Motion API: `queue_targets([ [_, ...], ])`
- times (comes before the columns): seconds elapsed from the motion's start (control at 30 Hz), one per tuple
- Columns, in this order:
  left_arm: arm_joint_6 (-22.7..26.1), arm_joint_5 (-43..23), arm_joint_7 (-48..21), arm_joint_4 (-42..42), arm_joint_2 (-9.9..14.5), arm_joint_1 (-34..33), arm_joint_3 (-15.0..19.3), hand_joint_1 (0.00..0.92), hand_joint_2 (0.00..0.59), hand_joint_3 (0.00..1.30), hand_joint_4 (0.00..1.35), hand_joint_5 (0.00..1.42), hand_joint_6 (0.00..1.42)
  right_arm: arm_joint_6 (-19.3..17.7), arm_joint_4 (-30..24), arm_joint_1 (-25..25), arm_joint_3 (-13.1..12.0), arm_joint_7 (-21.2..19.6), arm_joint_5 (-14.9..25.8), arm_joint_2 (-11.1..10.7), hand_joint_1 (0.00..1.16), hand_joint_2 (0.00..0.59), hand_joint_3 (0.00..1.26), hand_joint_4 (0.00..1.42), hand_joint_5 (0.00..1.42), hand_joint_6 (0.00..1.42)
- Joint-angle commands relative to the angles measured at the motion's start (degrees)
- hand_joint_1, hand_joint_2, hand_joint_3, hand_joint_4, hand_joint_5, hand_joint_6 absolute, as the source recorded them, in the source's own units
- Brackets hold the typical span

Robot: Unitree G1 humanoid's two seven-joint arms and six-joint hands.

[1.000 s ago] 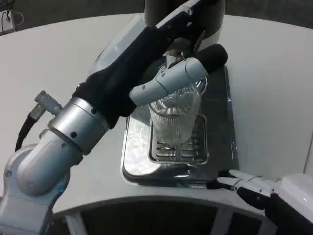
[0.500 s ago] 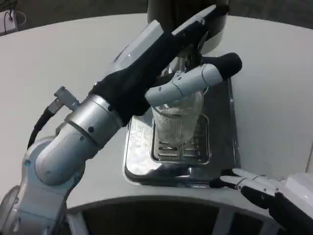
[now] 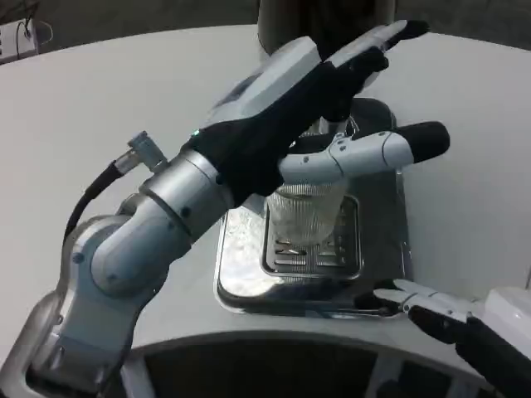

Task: Grasp the cup under the faucet to collect the drink, then remove the cup.

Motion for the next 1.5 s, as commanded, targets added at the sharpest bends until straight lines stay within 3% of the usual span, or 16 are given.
queue_targets([
  [0.03, 0.5, 2.5, -2.1, 2.7, 1.2, 1.3, -1.6, 0.000, 0.050, 0.07, 0.00, 0.09, 0.18, 2.8, 1.0, -1.0, 0.1, -1.2, 2.5, 1.3, 0.49, 0.455, 0.20, 0.10, 0.16, 0.12],
  [0.33, -1.5, 5.4, -3.1, 3.8, 2.1, 0.8, -2.4, 0.000, 0.020, 0.05, 0.00, 0.06, 0.16, 7.5, 3.2, -3.2, 0.0, -3.8, 7.4, 3.8, 0.55, 0.396, 0.17, 0.10, 0.18, 0.14],
  [0.43, -1.9, 6.0, -3.4, 4.3, 2.1, 0.7, -2.4, 0.000, 0.018, 0.05, 0.00, 0.06, 0.16, 7.7, 4.0, -3.3, 0.3, -5.4, 8.3, 4.8, 0.57, 0.367, 0.16, 0.08, 0.18, 0.14],
  [0.5, -2.2, 6.2, -3.6, 4.5, 2.1, 0.6, -2.4, 0.000, 0.015, 0.05, 0.00, 0.06, 0.16, 7.4, 4.9, -3.4, 0.7, -6.9, 8.3, 5.7, 0.63, 0.313, 0.10, 0.05, 0.18, 0.16],
  [0.67, -2.3, 6.4, -3.8, 4.4, 2.2, 0.6, -2.3, 0.000, 0.012, 0.05, 0.00, 0.05, 0.16, 6.1, 7.3, -4.1, 2.1, -10.3, 7.9, 7.4, 0.68, 0.275, 0.05, 0.02, 0.18, 0.18],
  [1.13, -0.7, 6.5, -4.9, 2.1, 2.3, 0.4, -1.7, 0.000, 0.009, 0.05, 0.00, 0.04, 0.16, 1.4, 16.9, -10.3, 8.6, -19.5, 4.9, 10.8, 0.71, 0.261, 0.02, 0.03, 0.16, 0.15],
  [1.5, 0.5, 6.7, -5.5, 0.3, 2.2, 0.4, -1.0, 0.000, 0.008, 0.05, 0.00, 0.04, 0.16, 2.7, 21.5, -15.6, 13.2, -24.3, 1.8, 13.5, 0.71, 0.261, 0.02, 0.03, 0.16, 0.14],
])
